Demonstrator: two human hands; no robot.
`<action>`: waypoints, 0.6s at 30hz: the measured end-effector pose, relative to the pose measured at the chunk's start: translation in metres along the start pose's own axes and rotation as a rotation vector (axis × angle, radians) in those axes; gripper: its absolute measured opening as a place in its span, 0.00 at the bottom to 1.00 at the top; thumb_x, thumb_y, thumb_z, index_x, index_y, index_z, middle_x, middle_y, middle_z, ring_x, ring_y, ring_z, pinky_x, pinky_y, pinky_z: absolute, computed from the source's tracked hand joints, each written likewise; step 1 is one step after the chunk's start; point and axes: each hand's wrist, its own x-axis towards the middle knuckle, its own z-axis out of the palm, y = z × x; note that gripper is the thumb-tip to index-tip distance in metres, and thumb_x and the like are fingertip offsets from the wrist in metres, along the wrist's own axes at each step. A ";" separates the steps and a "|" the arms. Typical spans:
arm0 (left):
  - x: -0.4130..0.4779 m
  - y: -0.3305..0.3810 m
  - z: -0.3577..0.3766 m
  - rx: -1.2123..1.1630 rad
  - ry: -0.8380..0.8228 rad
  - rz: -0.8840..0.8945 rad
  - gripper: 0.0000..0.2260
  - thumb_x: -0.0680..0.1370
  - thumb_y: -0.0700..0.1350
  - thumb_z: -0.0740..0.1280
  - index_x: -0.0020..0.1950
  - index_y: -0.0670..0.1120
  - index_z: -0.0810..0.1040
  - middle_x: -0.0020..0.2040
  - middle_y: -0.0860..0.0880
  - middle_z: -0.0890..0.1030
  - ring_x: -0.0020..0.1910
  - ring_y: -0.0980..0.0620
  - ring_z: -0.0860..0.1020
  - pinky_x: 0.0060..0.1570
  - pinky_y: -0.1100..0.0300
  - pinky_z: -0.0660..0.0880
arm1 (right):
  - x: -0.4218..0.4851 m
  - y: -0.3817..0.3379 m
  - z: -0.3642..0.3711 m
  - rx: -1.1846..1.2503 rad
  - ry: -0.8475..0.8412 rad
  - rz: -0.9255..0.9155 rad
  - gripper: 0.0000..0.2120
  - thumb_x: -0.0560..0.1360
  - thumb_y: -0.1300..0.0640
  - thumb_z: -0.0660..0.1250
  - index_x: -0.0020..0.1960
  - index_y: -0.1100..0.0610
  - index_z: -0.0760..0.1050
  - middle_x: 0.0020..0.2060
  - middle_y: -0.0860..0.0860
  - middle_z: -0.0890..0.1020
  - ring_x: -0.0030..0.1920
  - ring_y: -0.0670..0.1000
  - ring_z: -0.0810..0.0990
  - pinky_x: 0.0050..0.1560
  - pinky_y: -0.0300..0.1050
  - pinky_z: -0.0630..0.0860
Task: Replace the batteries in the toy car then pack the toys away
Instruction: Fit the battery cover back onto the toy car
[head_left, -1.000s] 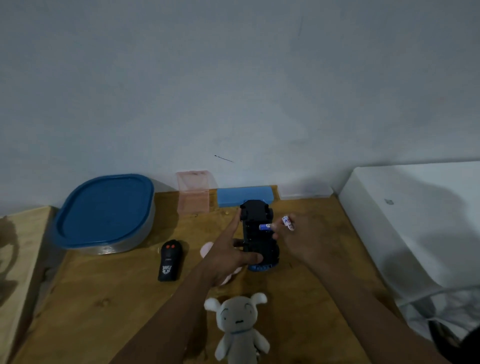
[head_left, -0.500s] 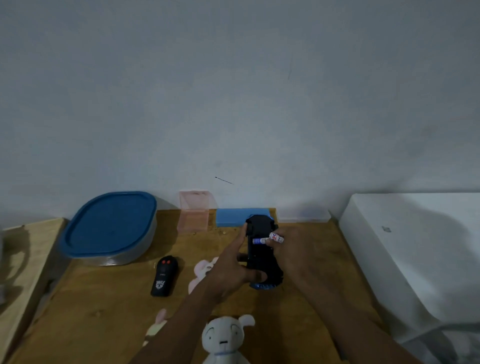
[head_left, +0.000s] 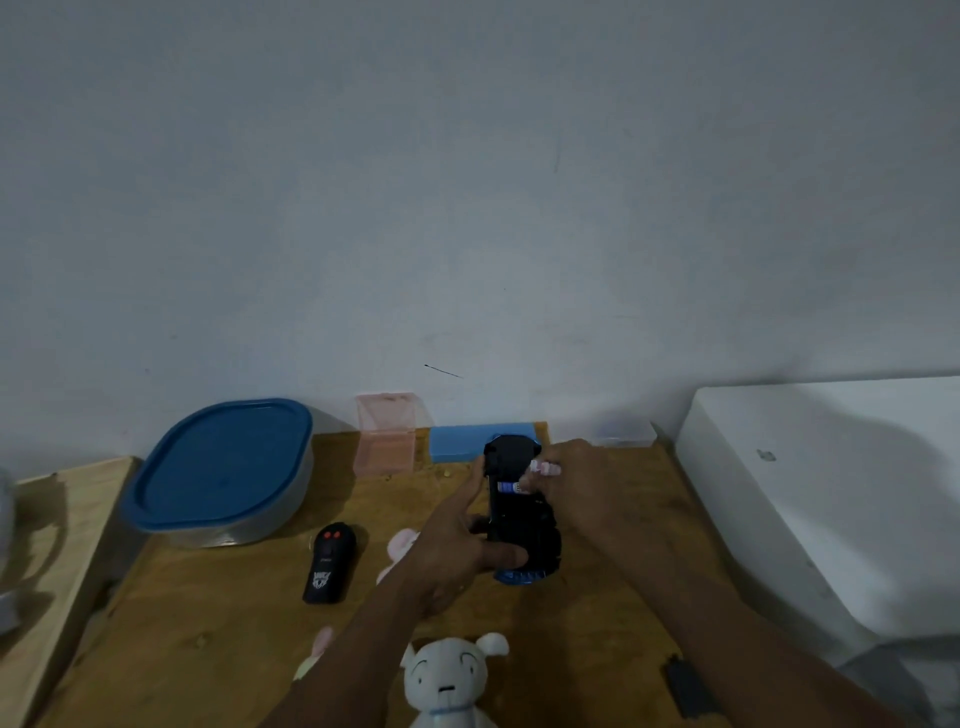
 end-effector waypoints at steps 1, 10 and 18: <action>0.000 0.000 -0.002 -0.010 -0.009 -0.023 0.46 0.62 0.31 0.77 0.65 0.72 0.66 0.60 0.42 0.81 0.60 0.39 0.78 0.59 0.39 0.76 | -0.002 -0.001 -0.005 0.103 0.022 0.057 0.11 0.74 0.52 0.70 0.36 0.58 0.79 0.31 0.51 0.79 0.32 0.46 0.75 0.35 0.43 0.72; 0.003 0.002 -0.010 0.019 -0.015 -0.063 0.47 0.68 0.27 0.73 0.68 0.69 0.58 0.57 0.42 0.83 0.59 0.42 0.79 0.51 0.50 0.79 | -0.015 0.022 -0.039 0.906 -0.258 0.424 0.12 0.81 0.52 0.60 0.50 0.60 0.76 0.29 0.49 0.69 0.24 0.43 0.61 0.19 0.36 0.57; 0.013 0.005 -0.006 0.067 -0.022 -0.028 0.44 0.67 0.28 0.74 0.63 0.72 0.61 0.59 0.45 0.81 0.60 0.44 0.78 0.51 0.52 0.80 | -0.020 0.009 -0.046 0.438 -0.057 0.041 0.09 0.73 0.59 0.72 0.52 0.51 0.77 0.38 0.52 0.86 0.39 0.48 0.84 0.39 0.40 0.77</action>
